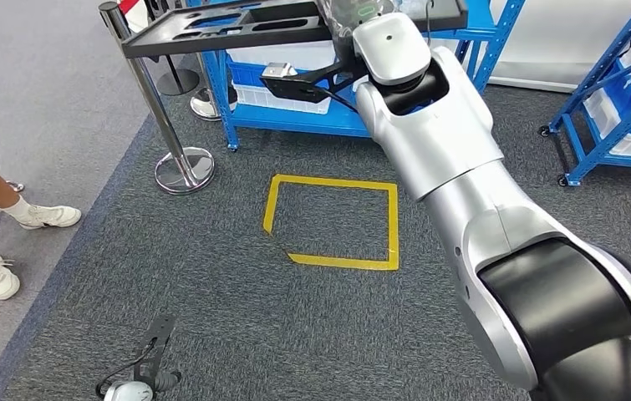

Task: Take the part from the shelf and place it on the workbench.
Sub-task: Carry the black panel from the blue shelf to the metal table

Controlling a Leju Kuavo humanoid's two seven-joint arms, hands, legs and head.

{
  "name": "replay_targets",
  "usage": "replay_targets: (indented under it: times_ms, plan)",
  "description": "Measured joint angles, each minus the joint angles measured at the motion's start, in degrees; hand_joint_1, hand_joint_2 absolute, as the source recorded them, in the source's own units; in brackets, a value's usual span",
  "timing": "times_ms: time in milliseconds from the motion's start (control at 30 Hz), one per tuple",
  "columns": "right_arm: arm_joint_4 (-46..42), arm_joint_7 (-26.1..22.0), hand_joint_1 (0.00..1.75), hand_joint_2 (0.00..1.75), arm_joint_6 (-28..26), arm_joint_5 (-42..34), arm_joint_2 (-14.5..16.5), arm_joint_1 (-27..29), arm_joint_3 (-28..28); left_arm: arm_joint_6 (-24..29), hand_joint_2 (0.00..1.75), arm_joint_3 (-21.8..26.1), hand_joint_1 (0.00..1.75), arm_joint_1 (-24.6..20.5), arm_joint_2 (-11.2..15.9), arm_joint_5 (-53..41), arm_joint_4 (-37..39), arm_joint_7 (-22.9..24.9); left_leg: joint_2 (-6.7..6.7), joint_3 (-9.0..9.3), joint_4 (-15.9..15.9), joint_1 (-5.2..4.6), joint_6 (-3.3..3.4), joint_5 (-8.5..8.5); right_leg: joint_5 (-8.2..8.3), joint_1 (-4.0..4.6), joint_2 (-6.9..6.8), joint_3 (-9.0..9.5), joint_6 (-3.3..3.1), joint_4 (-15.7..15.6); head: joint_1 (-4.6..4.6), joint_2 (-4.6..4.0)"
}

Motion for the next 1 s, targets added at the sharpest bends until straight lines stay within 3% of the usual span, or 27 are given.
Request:
replay_targets:
  times_ms: [67,100,167,233,367,433,533,567,600,667,733,800,867,933,1000]
  plan:
    - [0.53,0.15,1.75,1.75,-0.04,0.00,-0.06,-0.01,0.00,-0.22,1.75,0.00,0.00,0.07,0.04,-0.03,0.15,-0.26,0.00,-1.55,4.98,0.00,-0.14,-1.68,0.20,0.20,0.03,-0.55,-0.09,0.31,0.00,0.00]
    - [0.75,0.29,1.75,1.75,-0.04,0.00,-0.09,0.00,0.00,-0.30,1.75,0.00,0.00,0.09,0.05,-0.05,0.23,-0.36,0.00,-0.97,4.61,0.00,-0.13,-1.02,0.26,0.25,0.05,-0.83,-0.10,0.57,0.00,0.00]
    - [0.97,0.69,1.75,1.75,-0.03,0.00,-0.15,-0.11,0.00,-0.41,1.75,0.01,0.00,0.11,0.06,-0.06,0.32,-0.49,0.00,2.64,-1.64,-0.01,0.09,1.91,0.24,0.28,0.12,-1.31,-0.01,1.21,-0.01,0.00]
    - [1.00,0.97,1.75,1.75,-0.01,0.00,-0.25,-0.40,0.00,-0.49,1.75,0.01,0.00,0.13,0.06,-0.10,0.37,-0.59,-0.04,5.75,-7.59,-0.25,0.44,3.52,0.33,0.45,0.21,-1.95,0.36,1.82,-0.01,0.00]
    - [1.06,1.08,1.75,1.75,0.01,0.00,-0.62,-0.57,0.00,-0.62,1.75,0.00,0.00,0.25,-0.01,-0.27,0.45,-0.72,-0.06,6.13,-9.41,-0.33,1.62,4.15,0.74,0.61,0.35,-2.70,1.54,2.05,0.01,0.00]
    - [1.07,1.19,1.75,1.75,-0.01,0.00,-1.03,-0.65,-0.02,-0.71,1.75,0.01,0.00,0.25,-0.07,-0.26,0.46,-0.81,0.38,6.12,-9.98,-0.02,2.39,4.77,-1.20,0.52,0.45,-3.87,2.17,4.52,0.02,0.00]
    - [1.08,1.33,1.75,1.75,0.01,0.00,-1.44,-0.51,-0.06,-0.82,1.75,0.02,0.00,0.26,-0.09,-0.24,0.52,-0.89,1.36,5.88,-10.15,0.00,2.84,5.11,-6.40,-0.10,0.43,-8.13,3.03,14.64,0.02,0.00]
    - [1.08,1.45,1.75,1.75,0.02,0.00,-1.59,-0.37,-0.07,-0.85,1.75,0.02,0.00,0.26,-0.09,-0.24,0.57,-0.90,1.74,5.83,-10.12,0.01,2.86,5.13,-6.96,-0.28,0.39,-8.93,3.22,16.83,0.02,0.00]
    - [1.09,1.61,1.75,1.75,0.03,0.00,-1.73,-0.27,-0.07,-0.87,1.75,0.02,0.00,0.26,-0.09,-0.24,0.62,-0.91,2.12,5.81,-10.07,0.02,2.85,5.14,-6.49,-0.43,0.29,-8.74,3.33,16.95,0.03,0.00]
    - [1.06,1.85,1.75,1.75,0.02,0.00,-1.86,-0.28,-0.07,-0.90,1.75,0.02,0.00,0.26,-0.09,-0.24,0.69,-0.94,2.95,5.87,-9.97,0.05,2.78,5.10,-3.28,-0.57,-0.50,-5.35,3.24,11.15,0.03,0.00]
    - [1.00,1.90,1.75,1.75,0.01,0.00,-1.84,-0.51,-0.07,-0.92,1.75,0.01,0.00,0.27,-0.09,-0.24,0.73,-0.98,3.82,5.86,-9.83,-0.23,2.47,5.02,-1.00,-0.06,-2.55,-1.67,2.82,4.01,0.02,0.00]
    - [0.99,1.90,1.75,1.75,0.01,0.00,-1.82,-0.61,-0.07,-0.93,1.75,0.01,0.00,0.29,-0.08,-0.23,0.75,-1.01,4.89,5.83,-9.86,-0.59,1.94,5.05,-0.63,0.53,-3.29,-0.82,2.30,1.39,0.00,0.00]
    - [1.00,1.90,1.75,1.75,0.01,0.00,-1.91,-0.56,-0.07,-0.96,1.75,0.01,0.00,0.27,-0.07,-0.23,0.79,-1.02,5.75,5.77,-9.90,-0.58,1.37,4.89,-0.13,0.41,-1.97,-1.14,1.61,1.02,-0.01,0.00]
    - [0.99,1.99,1.75,1.75,0.01,0.00,-1.97,-0.61,-0.07,-1.15,1.75,0.03,0.00,0.28,-0.04,-0.31,0.84,-1.08,3.96,4.91,-7.88,-0.34,0.98,3.04,0.46,0.13,-0.80,-1.22,0.79,0.48,0.00,0.00]
    - [1.00,2.10,1.75,1.75,0.03,0.00,-1.87,-0.64,-0.07,-1.71,1.75,0.33,0.00,0.34,-0.01,-0.47,0.91,-1.29,1.12,2.32,-1.64,-0.24,0.89,-0.68,0.85,0.12,0.40,-1.38,0.25,0.28,0.00,0.00]
